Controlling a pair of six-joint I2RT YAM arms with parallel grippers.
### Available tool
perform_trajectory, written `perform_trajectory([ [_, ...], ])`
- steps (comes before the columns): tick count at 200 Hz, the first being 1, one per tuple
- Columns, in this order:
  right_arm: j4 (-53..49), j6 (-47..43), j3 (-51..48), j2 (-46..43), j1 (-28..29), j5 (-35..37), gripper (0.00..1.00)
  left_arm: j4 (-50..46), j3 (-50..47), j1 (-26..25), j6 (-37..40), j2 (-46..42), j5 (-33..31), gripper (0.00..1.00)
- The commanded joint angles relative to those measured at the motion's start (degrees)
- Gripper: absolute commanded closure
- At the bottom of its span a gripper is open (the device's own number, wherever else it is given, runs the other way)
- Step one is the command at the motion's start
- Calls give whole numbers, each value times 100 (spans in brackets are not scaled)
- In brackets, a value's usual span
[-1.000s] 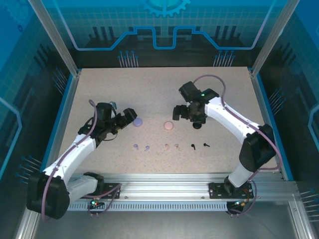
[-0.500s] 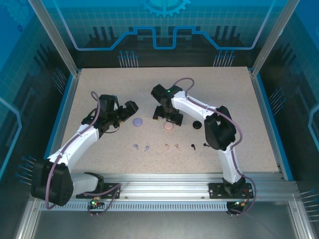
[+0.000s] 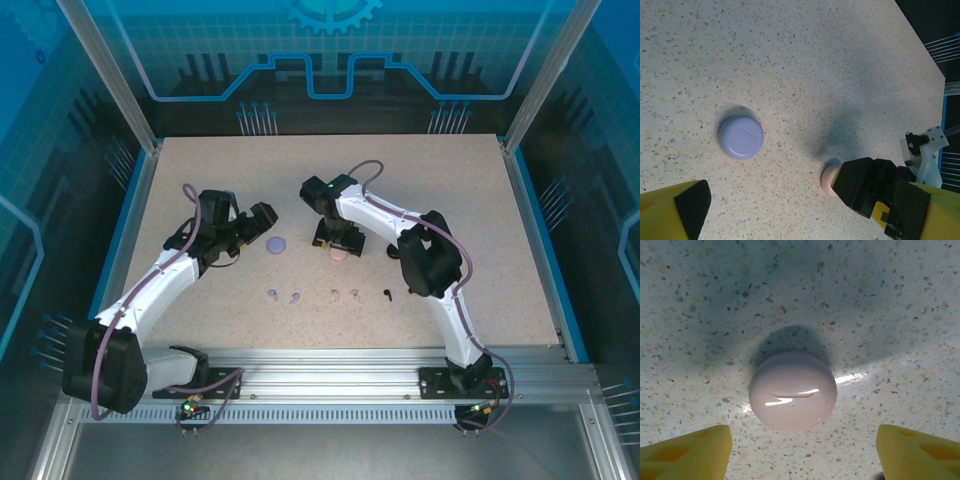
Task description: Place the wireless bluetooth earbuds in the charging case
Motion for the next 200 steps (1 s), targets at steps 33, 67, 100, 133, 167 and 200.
perform_trajectory([
  [33,133,32,-79,231,-110,-169,27,-36,255,-41,-56,182,198,1],
  [67,209,30,-117,340,-118,-215,30,-43,278,-38,-58,227,223,1],
  [100,250,1,-116,421,-146,-212,34,-53,292,-40,-47,250,237,1],
  [133,260,-32,-164,425,-193,-143,34,-46,292,-43,-32,267,251,1],
  [167,341,-48,-247,397,-267,-164,36,-51,301,-42,-46,307,282,1],
  [200,421,-57,-265,390,-277,-248,36,-52,318,-42,-47,321,273,1],
])
